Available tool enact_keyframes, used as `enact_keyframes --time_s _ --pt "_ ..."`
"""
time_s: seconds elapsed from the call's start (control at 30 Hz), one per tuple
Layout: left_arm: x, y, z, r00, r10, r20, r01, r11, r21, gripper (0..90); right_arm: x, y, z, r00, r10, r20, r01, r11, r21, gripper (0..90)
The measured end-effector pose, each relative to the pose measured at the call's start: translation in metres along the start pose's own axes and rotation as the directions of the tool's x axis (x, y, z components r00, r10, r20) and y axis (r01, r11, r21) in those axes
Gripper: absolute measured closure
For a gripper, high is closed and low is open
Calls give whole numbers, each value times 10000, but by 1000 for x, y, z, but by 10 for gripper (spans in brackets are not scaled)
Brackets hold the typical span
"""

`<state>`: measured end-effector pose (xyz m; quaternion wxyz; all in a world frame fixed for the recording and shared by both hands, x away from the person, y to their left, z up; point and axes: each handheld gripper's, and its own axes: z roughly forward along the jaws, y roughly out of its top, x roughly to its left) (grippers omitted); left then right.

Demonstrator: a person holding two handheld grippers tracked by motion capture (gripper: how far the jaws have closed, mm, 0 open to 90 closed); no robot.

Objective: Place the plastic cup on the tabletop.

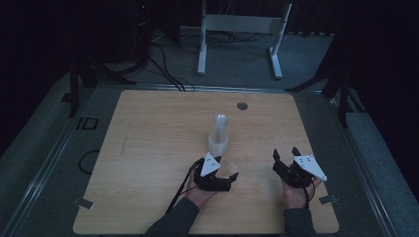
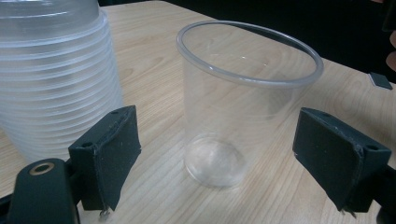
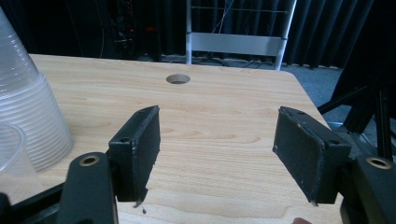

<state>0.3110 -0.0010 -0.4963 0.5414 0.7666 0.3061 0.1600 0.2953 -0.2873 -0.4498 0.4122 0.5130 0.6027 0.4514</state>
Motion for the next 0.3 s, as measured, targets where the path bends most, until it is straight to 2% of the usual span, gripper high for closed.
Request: enact_keyframes --time_s 0.3 --pt "-1 -4 -10 9999 91 -78 -92 9999 -82 148 -1 0 0 10000 15 33 -15 10000 -7 311"
